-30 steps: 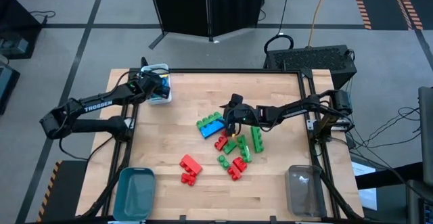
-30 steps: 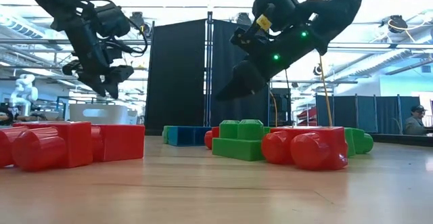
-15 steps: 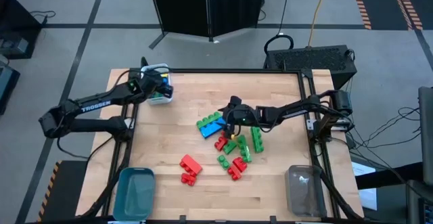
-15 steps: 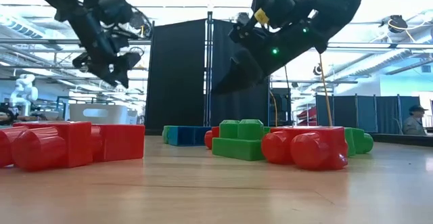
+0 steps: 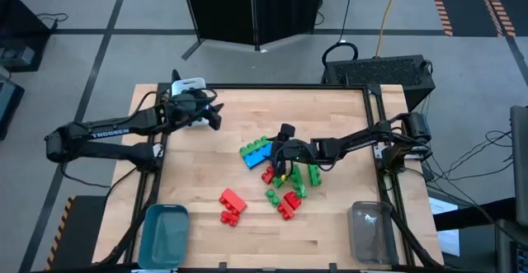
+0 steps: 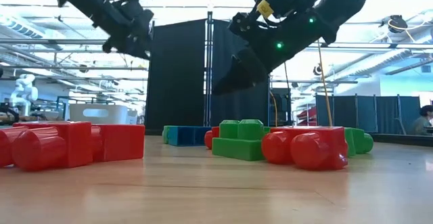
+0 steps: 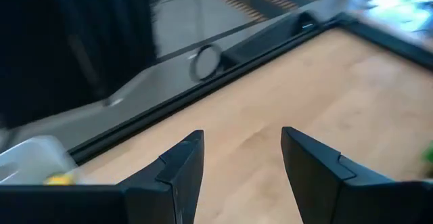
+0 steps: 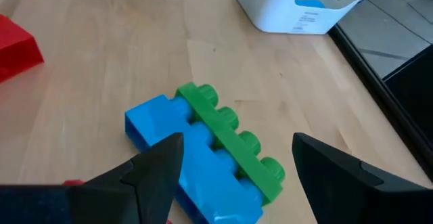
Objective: Sort blocks by size
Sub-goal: Put the blue 4 stud gamepiece into the black bin
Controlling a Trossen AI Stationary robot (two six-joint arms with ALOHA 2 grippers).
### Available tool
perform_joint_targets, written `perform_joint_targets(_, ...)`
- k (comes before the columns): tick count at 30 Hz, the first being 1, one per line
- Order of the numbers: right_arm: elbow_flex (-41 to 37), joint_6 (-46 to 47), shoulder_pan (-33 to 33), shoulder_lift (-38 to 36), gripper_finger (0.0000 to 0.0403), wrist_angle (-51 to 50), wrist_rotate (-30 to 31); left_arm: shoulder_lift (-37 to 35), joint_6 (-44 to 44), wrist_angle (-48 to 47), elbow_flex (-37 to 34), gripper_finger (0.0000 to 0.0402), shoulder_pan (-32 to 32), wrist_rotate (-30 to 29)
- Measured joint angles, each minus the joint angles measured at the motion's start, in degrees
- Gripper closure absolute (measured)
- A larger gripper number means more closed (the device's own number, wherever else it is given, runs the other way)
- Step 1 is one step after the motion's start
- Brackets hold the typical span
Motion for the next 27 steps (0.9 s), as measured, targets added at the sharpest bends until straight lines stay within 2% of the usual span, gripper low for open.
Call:
perform_joint_targets(6, -0.02, 0.55, 0.23, 0.00, 0.0140, -1.23, -0.15, 0.00, 2.24, 3.53, 0.04, 0.0217, -3.97, 0.65)
perform_joint_targets(14, 0.03, -0.77, 0.63, 0.00, 0.0140, -3.74, -0.21, 0.02, 3.41, 4.15, 0.04, 0.0217, -5.01, 0.65)
perform_joint_targets(21, 6.08, -3.56, 2.81, 0.40, 0.0140, -16.00, -0.11, 0.02, 4.24, 4.45, 0.04, 0.0217, -5.01, 0.65)
perform_joint_targets(27, 7.92, -4.35, 3.18, 2.16, 0.0140, -16.37, -1.95, 0.02, 4.70, 5.29, 0.04, 0.0217, -4.99, 0.63)
